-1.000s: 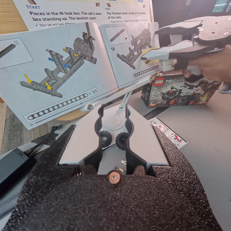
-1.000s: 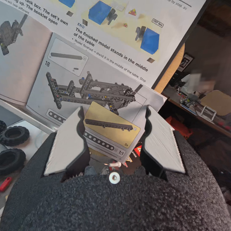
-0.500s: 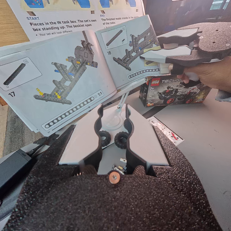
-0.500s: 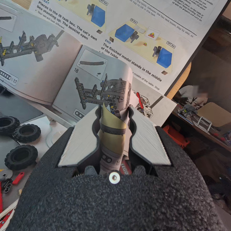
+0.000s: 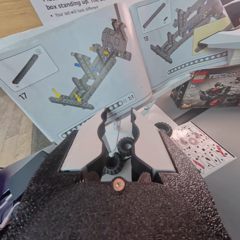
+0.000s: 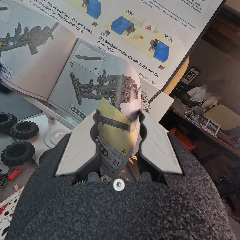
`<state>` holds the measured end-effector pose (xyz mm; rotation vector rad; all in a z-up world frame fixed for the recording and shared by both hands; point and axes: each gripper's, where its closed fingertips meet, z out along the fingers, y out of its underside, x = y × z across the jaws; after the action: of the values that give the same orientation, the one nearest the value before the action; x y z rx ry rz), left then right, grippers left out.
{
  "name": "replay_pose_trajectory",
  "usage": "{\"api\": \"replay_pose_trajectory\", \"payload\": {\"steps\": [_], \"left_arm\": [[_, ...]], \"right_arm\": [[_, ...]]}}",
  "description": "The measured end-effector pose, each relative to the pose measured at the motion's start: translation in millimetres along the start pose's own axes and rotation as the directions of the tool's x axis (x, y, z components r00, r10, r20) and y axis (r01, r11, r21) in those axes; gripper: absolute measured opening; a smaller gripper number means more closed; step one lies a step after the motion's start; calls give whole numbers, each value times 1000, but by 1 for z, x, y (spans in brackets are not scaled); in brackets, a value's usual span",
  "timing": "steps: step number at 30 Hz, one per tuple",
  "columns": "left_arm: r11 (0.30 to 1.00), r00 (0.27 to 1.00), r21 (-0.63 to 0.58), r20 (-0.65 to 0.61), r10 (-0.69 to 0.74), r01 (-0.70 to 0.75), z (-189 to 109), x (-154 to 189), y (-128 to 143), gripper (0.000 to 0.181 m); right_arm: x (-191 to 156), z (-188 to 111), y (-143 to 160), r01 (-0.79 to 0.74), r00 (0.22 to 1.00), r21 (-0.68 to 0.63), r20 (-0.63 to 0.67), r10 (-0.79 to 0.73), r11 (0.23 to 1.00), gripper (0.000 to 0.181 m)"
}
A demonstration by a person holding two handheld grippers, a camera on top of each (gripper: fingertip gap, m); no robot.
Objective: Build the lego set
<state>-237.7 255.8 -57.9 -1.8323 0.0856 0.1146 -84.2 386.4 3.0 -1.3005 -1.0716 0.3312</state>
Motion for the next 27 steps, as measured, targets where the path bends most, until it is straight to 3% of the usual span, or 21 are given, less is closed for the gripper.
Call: {"api": "replay_pose_trajectory", "payload": {"steps": [4, 9, 13, 16, 20, 26, 27], "left_arm": [[1000, 999, -7, 50, 17, -17, 10, -24, -9, 31], [998, 996, -1, 67, 58, -58, 12, -30, -14, 27], [995, 994, -19, 58, 95, -94, 8, -25, -1, 28], [995, 993, -21, 51, 103, -102, 6, -26, 3, 28], [994, 994, -35, 38, 100, -99, 6, -26, 2, 29], [994, 994, -40, 32, 107, -105, 6, -25, 3, 29], [993, 993, -42, 31, 110, -108, 6, -25, 3, 29]], "right_arm": [[10, 12, 8, -16, 999, -71, -32, 14, 997, 64], [20, 13, 5, 63, 990, -44, -126, -68, 997, 43], [30, 4, -1, 91, 972, 35, -220, -81, 995, 48], [15, 11, 12, 39, 996, 0, -82, -39, 999, 53], [16, 8, 5, 16, 999, 42, -50, -14, 999, 62], [29, -3, -6, -8, 996, 105, -87, 17, 994, 47], [25, -3, -3, -2, 998, 96, -63, 8, 995, 35]]}}
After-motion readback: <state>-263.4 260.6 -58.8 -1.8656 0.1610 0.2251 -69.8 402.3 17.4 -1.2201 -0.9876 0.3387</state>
